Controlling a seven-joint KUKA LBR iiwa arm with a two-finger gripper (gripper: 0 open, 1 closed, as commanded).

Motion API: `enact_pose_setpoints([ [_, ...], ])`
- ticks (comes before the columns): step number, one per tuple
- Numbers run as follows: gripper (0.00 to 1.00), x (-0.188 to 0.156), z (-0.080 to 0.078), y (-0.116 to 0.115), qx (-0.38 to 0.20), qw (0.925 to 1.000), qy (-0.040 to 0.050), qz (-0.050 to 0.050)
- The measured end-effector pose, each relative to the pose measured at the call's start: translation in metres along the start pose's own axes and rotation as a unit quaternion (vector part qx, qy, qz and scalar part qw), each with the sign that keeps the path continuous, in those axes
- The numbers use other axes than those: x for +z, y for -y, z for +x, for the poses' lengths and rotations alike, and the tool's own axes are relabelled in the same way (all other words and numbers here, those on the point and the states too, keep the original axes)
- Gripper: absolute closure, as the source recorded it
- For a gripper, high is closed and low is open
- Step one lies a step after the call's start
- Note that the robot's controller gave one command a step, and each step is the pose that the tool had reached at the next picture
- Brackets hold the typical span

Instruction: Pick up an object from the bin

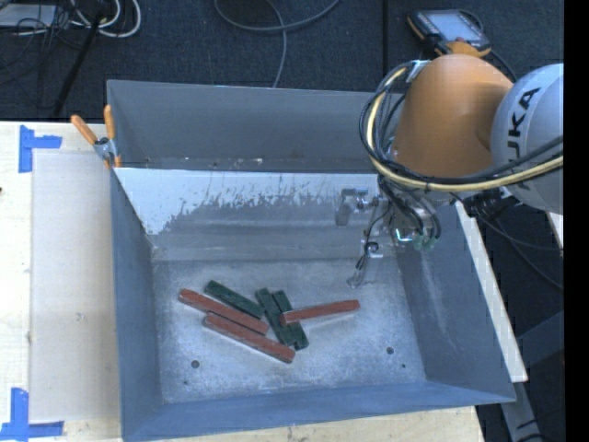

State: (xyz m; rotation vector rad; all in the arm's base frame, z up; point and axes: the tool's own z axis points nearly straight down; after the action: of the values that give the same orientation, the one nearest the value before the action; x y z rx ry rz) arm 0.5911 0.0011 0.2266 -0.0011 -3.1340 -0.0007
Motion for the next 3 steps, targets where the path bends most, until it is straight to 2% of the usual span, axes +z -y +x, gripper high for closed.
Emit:
enact_pose_setpoints([
  [1, 0.00, -0.004, -0.001, 0.000, 0.000, 1.0000, 0.0039, 0.000],
  [2, 0.00, 0.034, 0.011, -0.011, -0.022, 0.9997, 0.0071, 0.001],
  [3, 0.00, 0.094, 0.013, -0.005, -0.010, 0.9999, 0.0053, 0.000],
])
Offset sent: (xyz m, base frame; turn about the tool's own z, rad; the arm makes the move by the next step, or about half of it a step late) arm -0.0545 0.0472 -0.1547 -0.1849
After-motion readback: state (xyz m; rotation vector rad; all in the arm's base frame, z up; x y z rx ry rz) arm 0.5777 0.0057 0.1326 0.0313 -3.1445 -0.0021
